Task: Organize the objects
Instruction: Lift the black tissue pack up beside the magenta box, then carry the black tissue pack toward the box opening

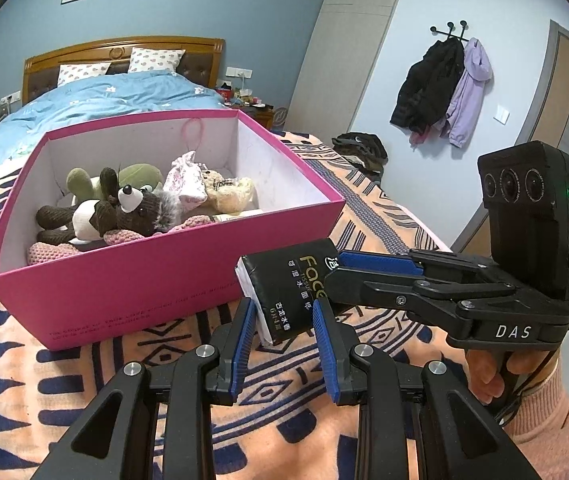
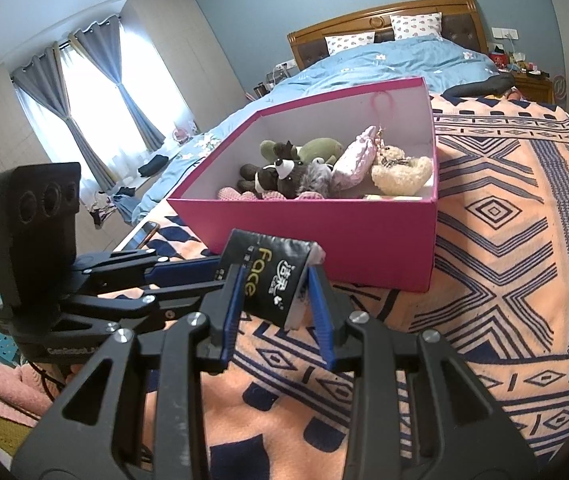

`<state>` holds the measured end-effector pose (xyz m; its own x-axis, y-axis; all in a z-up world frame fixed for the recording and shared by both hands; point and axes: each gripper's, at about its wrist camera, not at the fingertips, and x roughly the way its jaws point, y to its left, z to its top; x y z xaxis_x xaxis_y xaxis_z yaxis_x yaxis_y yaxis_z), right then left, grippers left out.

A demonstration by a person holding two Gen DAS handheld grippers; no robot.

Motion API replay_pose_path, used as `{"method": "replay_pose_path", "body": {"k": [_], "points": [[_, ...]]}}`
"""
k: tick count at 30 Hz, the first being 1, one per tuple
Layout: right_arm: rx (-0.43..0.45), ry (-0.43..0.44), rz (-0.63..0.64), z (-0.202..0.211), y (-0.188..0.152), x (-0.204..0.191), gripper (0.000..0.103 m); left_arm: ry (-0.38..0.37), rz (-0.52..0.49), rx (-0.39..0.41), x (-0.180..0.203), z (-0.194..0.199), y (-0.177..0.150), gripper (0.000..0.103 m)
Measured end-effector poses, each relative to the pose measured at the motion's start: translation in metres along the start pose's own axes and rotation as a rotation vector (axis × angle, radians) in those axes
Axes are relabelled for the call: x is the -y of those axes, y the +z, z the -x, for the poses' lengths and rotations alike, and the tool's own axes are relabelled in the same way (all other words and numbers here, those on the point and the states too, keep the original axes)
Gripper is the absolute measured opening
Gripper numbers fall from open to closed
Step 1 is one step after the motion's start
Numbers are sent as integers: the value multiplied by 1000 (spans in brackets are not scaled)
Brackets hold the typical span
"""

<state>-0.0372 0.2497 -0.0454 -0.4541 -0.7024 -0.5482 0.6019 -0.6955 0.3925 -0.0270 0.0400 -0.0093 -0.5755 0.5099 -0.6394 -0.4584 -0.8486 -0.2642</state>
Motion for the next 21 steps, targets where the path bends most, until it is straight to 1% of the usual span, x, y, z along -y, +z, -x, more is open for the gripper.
{"method": "replay_pose_path", "body": {"k": [21], "points": [[29,-14,32,5,13,-3,37,-3,-10,21,0,-1,15,29]]}}
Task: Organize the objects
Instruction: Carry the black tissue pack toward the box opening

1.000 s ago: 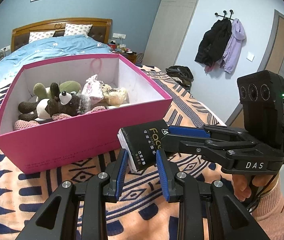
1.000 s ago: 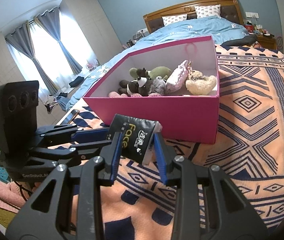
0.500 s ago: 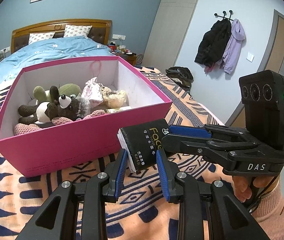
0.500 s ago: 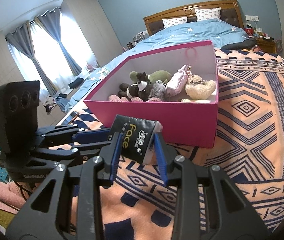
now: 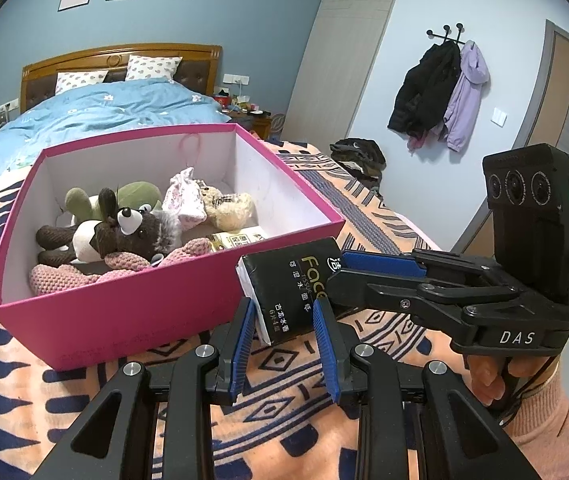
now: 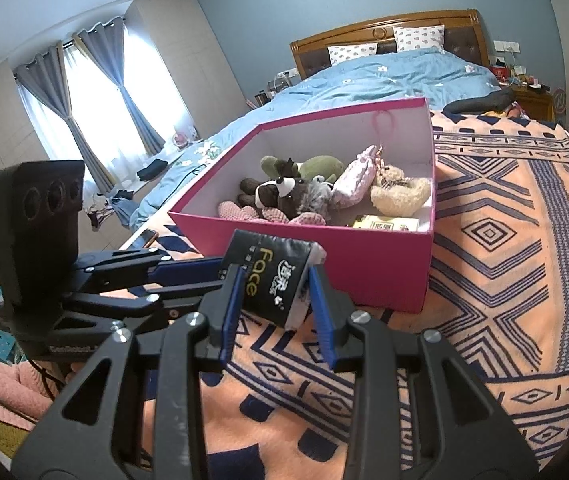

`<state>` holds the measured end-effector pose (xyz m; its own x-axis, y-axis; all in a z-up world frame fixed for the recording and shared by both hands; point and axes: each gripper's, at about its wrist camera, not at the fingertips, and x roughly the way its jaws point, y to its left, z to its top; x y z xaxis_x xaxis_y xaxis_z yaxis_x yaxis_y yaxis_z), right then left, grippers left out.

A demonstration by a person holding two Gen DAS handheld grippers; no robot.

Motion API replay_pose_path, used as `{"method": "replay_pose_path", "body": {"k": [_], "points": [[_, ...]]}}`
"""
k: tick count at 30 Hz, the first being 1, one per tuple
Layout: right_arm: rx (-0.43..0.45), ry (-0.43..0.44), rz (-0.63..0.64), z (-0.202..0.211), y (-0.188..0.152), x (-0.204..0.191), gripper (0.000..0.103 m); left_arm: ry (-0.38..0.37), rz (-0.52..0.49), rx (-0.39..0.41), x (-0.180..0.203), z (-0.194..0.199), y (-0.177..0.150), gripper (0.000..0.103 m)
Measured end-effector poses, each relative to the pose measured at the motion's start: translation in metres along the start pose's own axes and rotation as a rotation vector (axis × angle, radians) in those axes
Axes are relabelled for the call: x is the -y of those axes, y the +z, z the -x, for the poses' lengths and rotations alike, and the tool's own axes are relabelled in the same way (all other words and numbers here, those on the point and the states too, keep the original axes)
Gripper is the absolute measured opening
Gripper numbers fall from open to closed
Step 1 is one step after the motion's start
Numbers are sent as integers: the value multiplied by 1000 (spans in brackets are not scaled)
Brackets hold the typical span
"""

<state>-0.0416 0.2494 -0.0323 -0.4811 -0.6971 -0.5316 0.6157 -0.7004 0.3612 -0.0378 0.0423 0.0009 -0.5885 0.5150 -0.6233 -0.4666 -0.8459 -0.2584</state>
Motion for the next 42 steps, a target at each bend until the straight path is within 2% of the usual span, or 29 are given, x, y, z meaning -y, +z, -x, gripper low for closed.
{"method": "replay_pose_path", "body": {"k": [42], "points": [[42,-11,20,6,18,3,37,8,-12,23,-3,-5,22,29]]}}
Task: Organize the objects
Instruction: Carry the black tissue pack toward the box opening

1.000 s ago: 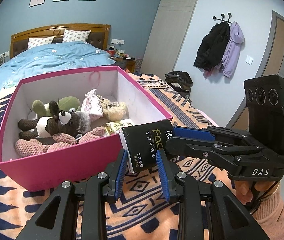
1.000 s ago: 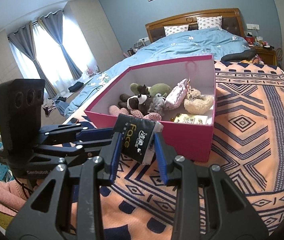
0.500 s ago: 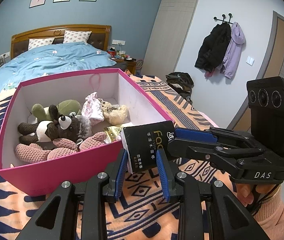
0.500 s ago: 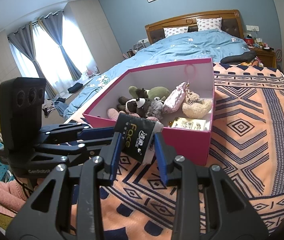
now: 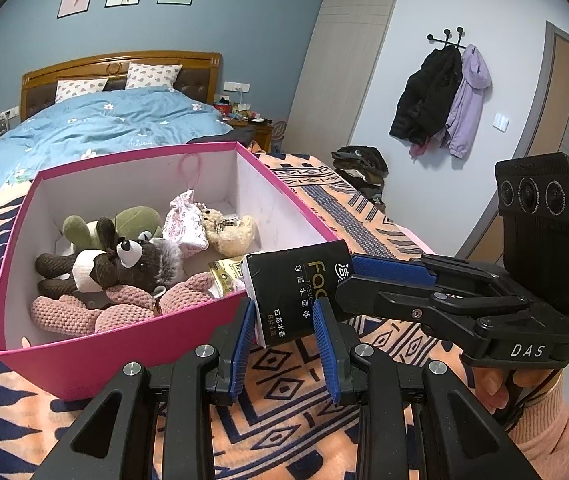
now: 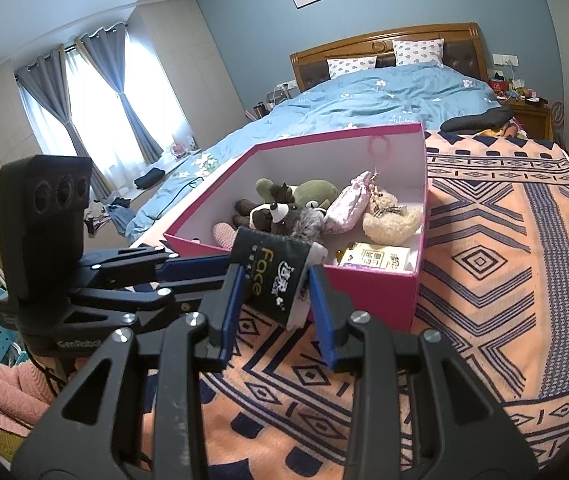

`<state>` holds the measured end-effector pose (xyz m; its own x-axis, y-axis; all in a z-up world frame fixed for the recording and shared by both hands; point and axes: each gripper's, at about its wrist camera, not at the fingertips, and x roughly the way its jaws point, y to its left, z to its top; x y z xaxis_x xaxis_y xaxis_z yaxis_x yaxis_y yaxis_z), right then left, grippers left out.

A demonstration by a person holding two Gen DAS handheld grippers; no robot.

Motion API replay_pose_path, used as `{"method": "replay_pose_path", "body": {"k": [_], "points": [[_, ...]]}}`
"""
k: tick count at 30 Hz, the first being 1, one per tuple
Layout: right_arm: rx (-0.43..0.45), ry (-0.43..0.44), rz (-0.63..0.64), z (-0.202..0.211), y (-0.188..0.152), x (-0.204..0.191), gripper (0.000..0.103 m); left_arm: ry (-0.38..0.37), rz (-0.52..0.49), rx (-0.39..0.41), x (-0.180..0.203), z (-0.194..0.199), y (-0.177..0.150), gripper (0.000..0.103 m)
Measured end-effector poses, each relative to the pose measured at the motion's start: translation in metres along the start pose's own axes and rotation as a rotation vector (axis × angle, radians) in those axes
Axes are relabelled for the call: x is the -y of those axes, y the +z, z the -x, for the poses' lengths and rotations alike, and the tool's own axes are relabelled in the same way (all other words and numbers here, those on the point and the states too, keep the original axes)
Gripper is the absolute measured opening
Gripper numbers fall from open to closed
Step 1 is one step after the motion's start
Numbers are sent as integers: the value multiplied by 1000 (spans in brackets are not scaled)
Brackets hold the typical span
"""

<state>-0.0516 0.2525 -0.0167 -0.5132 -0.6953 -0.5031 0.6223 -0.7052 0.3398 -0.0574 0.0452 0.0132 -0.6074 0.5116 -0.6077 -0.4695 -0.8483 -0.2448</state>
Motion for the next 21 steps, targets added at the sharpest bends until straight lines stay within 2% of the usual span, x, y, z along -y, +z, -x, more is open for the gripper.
{"method": "replay_pose_path", "body": {"k": [21], "points": [[5,-10,3,-1,5,1,37,4,-4,9,0,-4,5,29]]}}
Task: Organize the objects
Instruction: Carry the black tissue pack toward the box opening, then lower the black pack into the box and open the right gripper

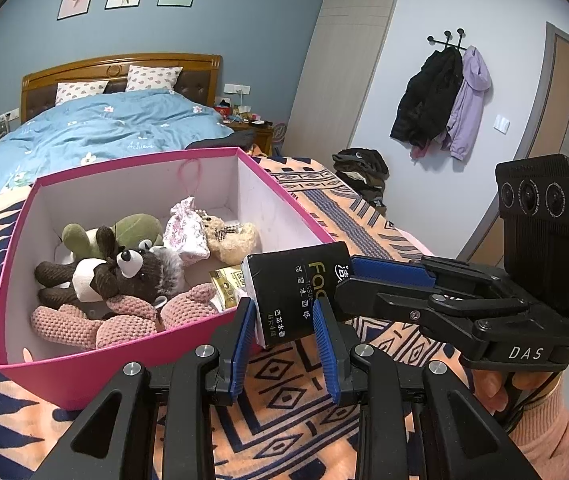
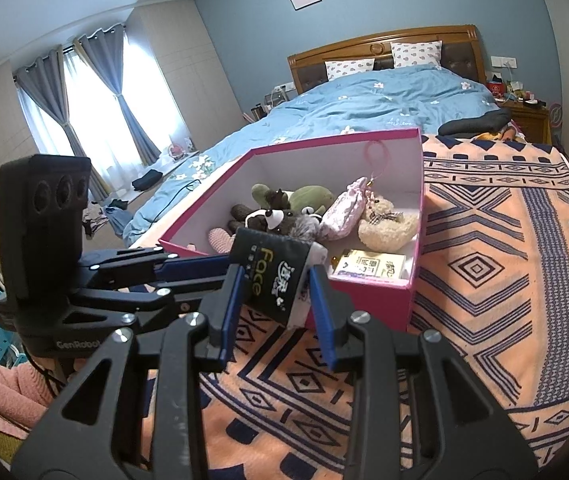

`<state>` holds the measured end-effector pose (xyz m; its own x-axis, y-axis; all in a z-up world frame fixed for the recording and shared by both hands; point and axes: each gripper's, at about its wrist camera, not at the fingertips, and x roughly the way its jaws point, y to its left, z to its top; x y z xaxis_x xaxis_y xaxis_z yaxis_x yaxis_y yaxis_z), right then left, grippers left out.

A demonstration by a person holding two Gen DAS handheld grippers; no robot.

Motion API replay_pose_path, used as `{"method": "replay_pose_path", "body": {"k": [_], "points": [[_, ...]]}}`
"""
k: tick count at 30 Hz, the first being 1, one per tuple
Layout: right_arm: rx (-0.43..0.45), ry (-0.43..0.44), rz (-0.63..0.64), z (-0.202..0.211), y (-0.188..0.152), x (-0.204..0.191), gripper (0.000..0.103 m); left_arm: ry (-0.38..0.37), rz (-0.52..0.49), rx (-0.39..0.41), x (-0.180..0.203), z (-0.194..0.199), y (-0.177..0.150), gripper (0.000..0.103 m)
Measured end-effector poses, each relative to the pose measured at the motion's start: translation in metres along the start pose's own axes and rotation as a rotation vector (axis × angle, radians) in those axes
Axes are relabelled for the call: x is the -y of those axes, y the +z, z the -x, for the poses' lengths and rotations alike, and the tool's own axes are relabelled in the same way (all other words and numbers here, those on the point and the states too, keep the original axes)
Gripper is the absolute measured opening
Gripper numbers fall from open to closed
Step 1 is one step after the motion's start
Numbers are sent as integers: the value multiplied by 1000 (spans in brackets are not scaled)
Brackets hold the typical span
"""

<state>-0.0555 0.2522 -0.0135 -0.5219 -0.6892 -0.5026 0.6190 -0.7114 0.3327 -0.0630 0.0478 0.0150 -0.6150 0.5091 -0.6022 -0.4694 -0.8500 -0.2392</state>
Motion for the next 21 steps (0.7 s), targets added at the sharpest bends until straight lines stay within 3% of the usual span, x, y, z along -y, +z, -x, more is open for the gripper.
{"method": "replay_pose_path", "body": {"k": [21], "points": [[9,-4,-3,-2,9,4,37,8,-5,5,-3,-6,9,29]]}}
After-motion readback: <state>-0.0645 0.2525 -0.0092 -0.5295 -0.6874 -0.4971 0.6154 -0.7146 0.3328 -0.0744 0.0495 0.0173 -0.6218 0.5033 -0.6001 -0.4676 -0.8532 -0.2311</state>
